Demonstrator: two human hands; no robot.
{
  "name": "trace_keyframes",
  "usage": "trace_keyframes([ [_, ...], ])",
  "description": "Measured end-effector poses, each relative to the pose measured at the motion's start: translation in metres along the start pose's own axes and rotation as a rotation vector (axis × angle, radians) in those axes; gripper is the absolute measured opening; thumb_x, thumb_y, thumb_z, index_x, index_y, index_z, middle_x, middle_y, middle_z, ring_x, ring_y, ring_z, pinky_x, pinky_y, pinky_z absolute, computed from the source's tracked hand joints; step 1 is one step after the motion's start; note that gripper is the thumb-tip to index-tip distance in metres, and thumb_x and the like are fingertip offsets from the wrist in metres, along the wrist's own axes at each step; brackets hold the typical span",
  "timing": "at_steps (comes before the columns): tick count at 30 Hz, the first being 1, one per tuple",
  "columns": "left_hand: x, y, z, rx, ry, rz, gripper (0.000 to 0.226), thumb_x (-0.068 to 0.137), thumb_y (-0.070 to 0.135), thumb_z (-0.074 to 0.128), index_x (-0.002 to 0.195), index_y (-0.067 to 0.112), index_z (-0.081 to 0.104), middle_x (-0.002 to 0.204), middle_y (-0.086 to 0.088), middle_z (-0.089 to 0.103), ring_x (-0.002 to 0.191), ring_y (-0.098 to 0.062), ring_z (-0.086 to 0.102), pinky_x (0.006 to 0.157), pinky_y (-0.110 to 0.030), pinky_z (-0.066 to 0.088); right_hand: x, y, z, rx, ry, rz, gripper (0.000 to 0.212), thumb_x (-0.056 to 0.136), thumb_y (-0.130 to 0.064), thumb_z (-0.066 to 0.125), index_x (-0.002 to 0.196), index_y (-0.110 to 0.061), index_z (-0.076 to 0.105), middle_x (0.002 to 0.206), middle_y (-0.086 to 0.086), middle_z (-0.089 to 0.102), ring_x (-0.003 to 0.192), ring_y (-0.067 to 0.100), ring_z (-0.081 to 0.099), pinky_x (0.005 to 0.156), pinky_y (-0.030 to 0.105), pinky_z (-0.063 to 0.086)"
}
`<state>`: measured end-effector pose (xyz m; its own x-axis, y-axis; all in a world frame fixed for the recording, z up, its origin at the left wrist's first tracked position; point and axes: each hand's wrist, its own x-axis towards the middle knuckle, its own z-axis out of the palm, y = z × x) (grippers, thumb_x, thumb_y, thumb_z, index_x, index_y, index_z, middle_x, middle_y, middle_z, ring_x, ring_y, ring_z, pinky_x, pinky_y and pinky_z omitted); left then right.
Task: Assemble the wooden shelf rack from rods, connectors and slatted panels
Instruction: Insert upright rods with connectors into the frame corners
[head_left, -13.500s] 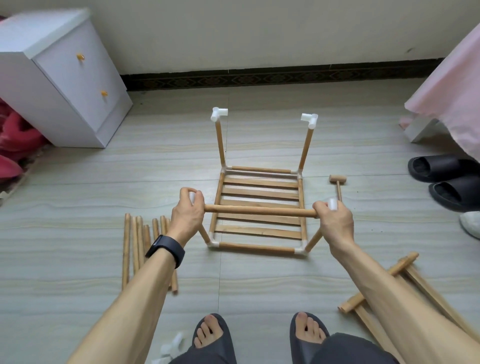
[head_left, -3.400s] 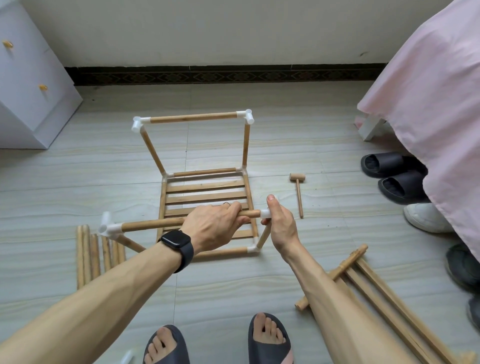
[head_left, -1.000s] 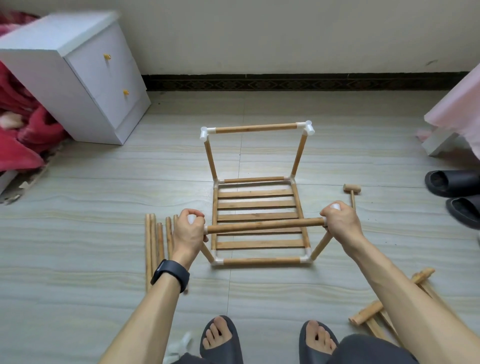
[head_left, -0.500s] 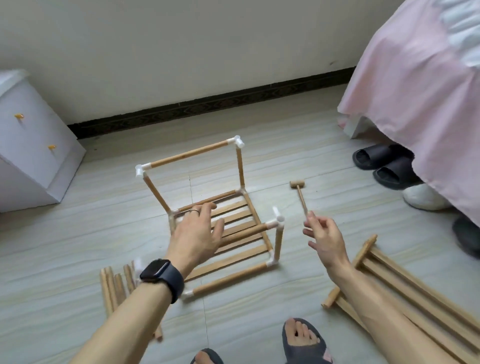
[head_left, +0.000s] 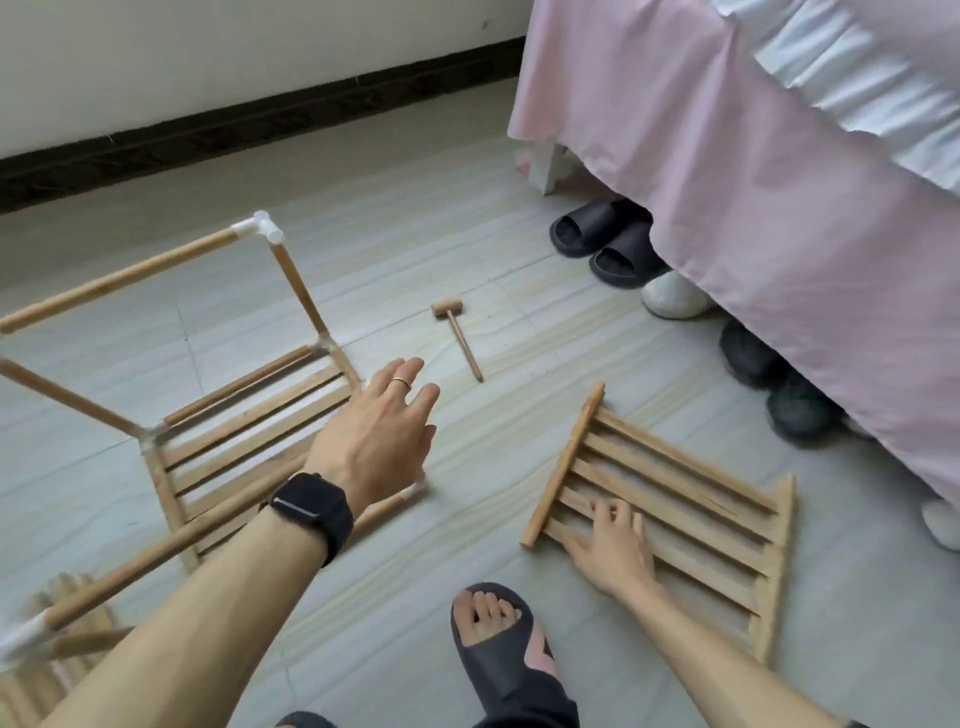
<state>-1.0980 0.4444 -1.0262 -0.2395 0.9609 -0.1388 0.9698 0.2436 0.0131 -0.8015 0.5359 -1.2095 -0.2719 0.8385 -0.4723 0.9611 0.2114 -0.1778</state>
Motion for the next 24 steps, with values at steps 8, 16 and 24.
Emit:
trace_keyframes([
  [8,-0.02,-0.008,-0.002,0.07,-0.002,-0.021,0.03,0.105,0.037,0.043,0.13,0.02,0.041,0.148,-0.013,0.035,0.062,-0.023,0.061,0.043,-0.038,0.053,-0.007,0.021,0.02,-0.318,-0.029,-0.222,0.044,0.103,-0.06,0.034,0.12,-0.022,0.05,0.125,0.004,0.058,0.113,0.027,0.061,0.089,0.04,0.048],
  [16,-0.026,0.023,-0.013,0.021,-0.053,0.049,0.025,0.105,0.036,0.047,0.117,0.015,0.045,0.134,-0.009,0.04,0.066,-0.018,0.062,0.05,-0.034,0.056,-0.007,0.023,-0.024,-0.165,0.192,-0.444,0.042,0.103,-0.062,0.027,0.107,-0.026,0.048,0.098,0.0,0.066,0.087,0.034,0.068,0.061,0.036,0.034],
  [24,-0.019,0.021,-0.077,-0.298,-0.074,-0.219,0.05,0.102,0.059,0.033,0.136,0.026,0.048,0.141,-0.004,0.05,0.103,-0.02,0.061,0.089,-0.041,0.053,-0.022,-0.035,-0.146,-0.03,0.675,-0.756,0.048,0.107,-0.045,0.034,0.087,-0.01,0.061,0.066,0.009,0.061,0.048,0.038,0.061,0.034,0.039,0.044],
])
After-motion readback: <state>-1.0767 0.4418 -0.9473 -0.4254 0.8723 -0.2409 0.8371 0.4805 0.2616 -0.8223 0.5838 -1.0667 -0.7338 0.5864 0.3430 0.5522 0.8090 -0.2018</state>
